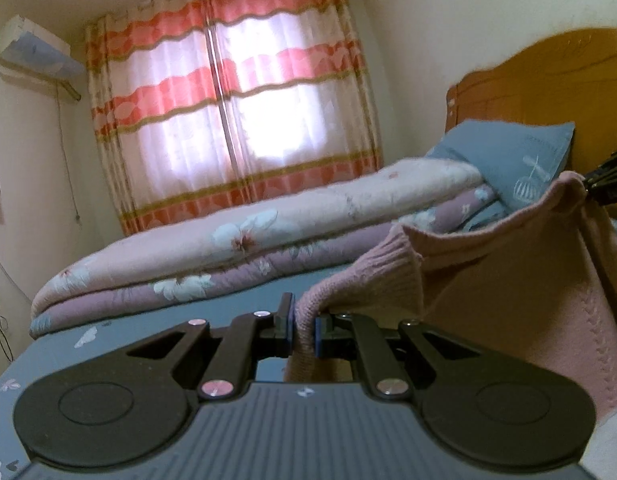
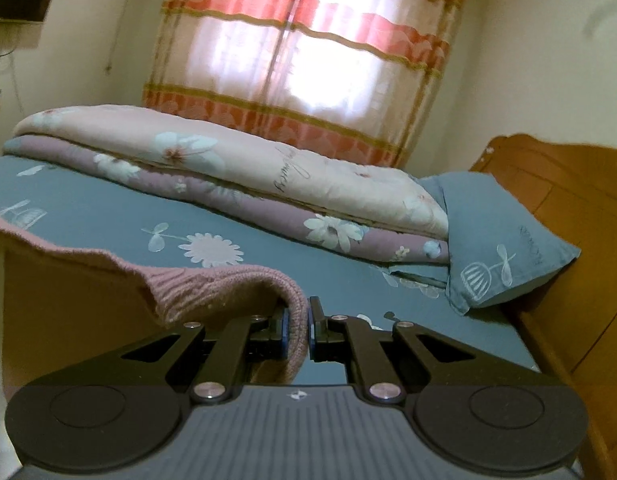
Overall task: Fold clothes
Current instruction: 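Lower the sweater onto the bed and open both grippers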
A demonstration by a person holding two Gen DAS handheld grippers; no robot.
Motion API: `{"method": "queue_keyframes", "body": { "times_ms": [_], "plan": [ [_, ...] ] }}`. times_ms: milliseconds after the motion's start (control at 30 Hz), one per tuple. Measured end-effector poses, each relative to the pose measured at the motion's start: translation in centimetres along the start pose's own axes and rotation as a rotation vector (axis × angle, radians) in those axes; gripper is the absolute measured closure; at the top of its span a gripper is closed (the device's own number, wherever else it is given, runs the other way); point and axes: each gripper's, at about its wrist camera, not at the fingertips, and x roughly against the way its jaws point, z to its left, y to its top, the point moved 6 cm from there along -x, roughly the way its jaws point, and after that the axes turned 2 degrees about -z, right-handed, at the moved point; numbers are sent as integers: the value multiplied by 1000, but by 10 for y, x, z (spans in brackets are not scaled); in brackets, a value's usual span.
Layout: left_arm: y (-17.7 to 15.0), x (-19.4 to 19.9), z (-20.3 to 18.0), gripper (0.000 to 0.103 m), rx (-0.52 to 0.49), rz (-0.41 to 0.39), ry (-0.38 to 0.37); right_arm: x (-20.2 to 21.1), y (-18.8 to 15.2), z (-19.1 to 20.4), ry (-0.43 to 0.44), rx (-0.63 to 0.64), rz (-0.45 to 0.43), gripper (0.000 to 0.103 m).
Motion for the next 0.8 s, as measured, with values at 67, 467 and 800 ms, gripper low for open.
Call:
{"method": "queue_keyframes", "body": {
  "times_ms": [67,467,800],
  "plan": [
    [-14,-17,-2,96,4,36,2,-22,-12,7,6,3,35,92],
    [-90,-75,-15,87,15,190,26,-101,-73,42,40,25,155,92],
    [-107,-84,-23,32,-12,217,52,-115,-105,58,48,89,212,46]
  ]
}}
